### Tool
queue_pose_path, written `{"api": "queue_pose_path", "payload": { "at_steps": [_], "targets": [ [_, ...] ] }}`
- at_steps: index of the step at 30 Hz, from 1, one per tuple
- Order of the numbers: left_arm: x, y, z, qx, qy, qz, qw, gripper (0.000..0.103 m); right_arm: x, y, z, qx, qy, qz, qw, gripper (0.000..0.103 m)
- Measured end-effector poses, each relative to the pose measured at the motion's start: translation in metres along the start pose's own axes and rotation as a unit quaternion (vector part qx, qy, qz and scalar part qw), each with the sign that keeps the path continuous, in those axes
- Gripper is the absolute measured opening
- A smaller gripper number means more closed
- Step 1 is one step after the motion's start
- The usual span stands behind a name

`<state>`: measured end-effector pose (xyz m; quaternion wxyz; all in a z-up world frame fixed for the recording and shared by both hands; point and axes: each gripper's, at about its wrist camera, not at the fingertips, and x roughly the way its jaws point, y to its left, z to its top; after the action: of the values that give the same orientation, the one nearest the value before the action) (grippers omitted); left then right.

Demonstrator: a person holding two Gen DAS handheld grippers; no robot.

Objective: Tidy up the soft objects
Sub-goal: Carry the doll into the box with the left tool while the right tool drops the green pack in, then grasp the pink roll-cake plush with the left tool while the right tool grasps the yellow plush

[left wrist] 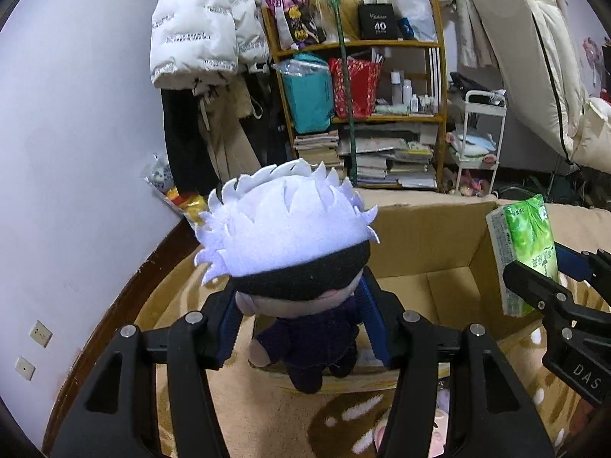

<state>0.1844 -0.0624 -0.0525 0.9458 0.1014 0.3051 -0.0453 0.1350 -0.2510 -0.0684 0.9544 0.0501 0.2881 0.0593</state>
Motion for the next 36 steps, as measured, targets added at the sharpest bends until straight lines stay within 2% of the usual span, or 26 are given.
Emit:
{"api": "queue_pose_path", "payload": {
  "at_steps": [9,10,11,13,16,18,21,27,30,33,36],
  "targets": [
    [0.015,0.004,-0.006,-0.014,0.021,-0.002,0.9997,0.060,0.016,-0.008,-0.010,0.020,0.037,0.003,0.999,0.057],
    [0.015,0.004,-0.006,-0.014,0.022,-0.005,0.9996,0.062,0.016,-0.008,-0.011,0.019,0.037,0.003,0.999,0.057],
    [0.016,0.003,-0.006,-0.014,0.025,-0.009,0.9996,0.069,0.016,-0.008,-0.011,0.016,0.037,0.002,0.999,0.057],
    [0.013,0.003,-0.007,-0.011,0.019,-0.007,0.9997,0.072,0.016,-0.006,-0.011,0.012,0.039,0.001,0.999,0.058],
    [0.009,0.002,-0.007,-0.005,0.019,-0.005,0.9998,0.073,0.010,-0.005,-0.009,0.010,0.031,0.002,0.999,0.071],
    [0.006,0.003,-0.007,-0.008,0.025,-0.008,0.9996,0.084,0.004,-0.003,-0.008,0.008,0.024,0.002,1.000,0.073],
    [-0.005,0.008,-0.006,-0.011,0.017,0.001,0.9998,0.093,-0.004,0.000,-0.005,0.002,0.018,-0.002,1.000,0.078],
    [-0.025,0.017,-0.006,-0.021,0.013,0.000,0.9997,0.098,-0.025,0.002,-0.005,0.009,0.010,-0.006,1.000,0.091],
    [-0.034,0.018,-0.010,-0.018,0.018,0.000,0.9997,0.098,-0.039,0.000,-0.008,0.018,0.010,-0.002,1.000,0.094],
    [-0.044,0.019,-0.015,-0.016,0.025,-0.003,0.9996,0.099,-0.052,0.000,-0.011,0.016,0.007,-0.010,1.000,0.102],
    [-0.054,0.021,-0.021,-0.019,0.030,-0.008,0.9993,0.099,-0.068,0.002,-0.015,0.011,0.003,-0.016,1.000,0.102]
  ]
}}
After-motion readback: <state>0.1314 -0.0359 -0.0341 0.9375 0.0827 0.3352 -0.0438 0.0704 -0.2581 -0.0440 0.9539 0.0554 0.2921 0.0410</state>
